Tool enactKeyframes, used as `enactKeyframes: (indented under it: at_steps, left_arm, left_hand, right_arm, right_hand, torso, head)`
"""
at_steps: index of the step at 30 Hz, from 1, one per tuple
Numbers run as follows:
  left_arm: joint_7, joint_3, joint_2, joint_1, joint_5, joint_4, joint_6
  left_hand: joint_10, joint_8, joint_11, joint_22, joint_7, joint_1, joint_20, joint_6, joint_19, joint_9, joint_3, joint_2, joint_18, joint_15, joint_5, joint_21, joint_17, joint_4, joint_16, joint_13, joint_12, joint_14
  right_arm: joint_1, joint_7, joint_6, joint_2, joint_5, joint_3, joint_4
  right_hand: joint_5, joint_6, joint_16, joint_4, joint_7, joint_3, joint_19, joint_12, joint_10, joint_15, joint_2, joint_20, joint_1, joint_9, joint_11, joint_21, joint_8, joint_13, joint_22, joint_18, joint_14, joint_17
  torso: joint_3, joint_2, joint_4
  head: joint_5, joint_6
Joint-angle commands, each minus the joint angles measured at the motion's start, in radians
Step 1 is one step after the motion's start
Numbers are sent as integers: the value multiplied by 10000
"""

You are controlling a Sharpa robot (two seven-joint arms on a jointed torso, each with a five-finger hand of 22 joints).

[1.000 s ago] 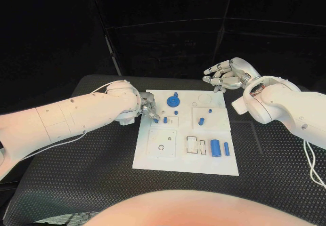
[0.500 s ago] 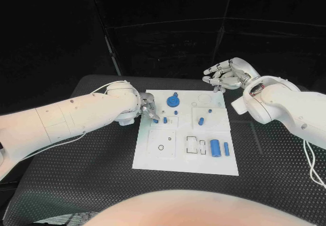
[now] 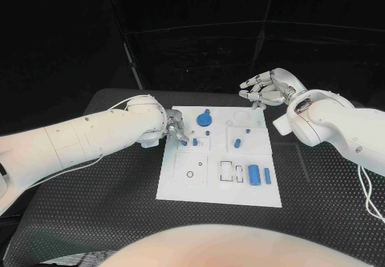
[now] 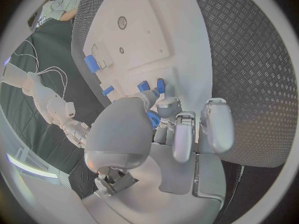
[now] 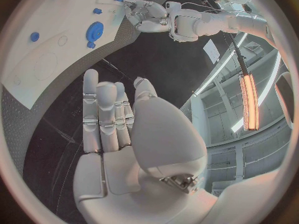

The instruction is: Assemble the parts on the task board

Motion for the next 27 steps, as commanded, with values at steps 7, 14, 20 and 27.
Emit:
enactKeyframes:
  at_steps: [7,14,20,27]
  left_arm:
    - [-86,-134,132,-43,-10,-186,521]
    - [-85,-159,232,-42,-9,-310,572]
    - [-82,-164,291,-41,-9,-389,566]
    - [-82,-173,363,-41,-9,-484,555]
  left_hand:
    - [54,174,-67,528,-169,-405,-38,136,60,90,1101,-74,99,-106,40,36,2634,-989,31,-18,60,1056]
    - [97,327,-126,558,-249,-614,-74,241,79,205,947,-105,93,-150,35,50,2634,-874,31,33,107,1056]
    - [143,472,-171,591,-308,-810,-110,316,102,328,726,-137,84,-186,32,69,2634,-742,31,85,159,1056]
    - [181,639,-222,625,-370,-1009,-155,364,126,484,348,-172,76,-232,31,84,2634,-584,31,137,210,1056]
  right_arm:
    - [17,73,56,-13,-7,5,33]
    - [17,71,61,-15,-7,5,35]
    - [17,73,57,-12,-7,5,32]
    - [17,76,55,-9,-7,5,35]
  right_hand:
    - [38,-33,-37,3,-28,61,87,47,-75,-40,18,-4,78,-2,-13,-57,35,-12,-11,127,-3,12]
    - [38,-33,-37,3,-28,61,87,47,-75,-40,18,-4,78,-2,-13,-57,35,-12,-11,127,-3,12]
    - [38,-33,-37,3,-28,61,87,47,-75,-40,18,-4,78,-2,-13,-57,35,-12,-11,127,-3,12]
    - [38,-33,-37,3,-28,61,87,47,-75,-40,18,-4,78,-2,-13,-57,35,-12,-11,127,-3,12]
  torso:
    - [8,-6,1]
    - [-1,2,-4]
    - [-1,1,6]
    - [-4,2,-5]
  head:
    - [-24,1]
    - [-37,1]
    - [-49,1]
    - [-51,1]
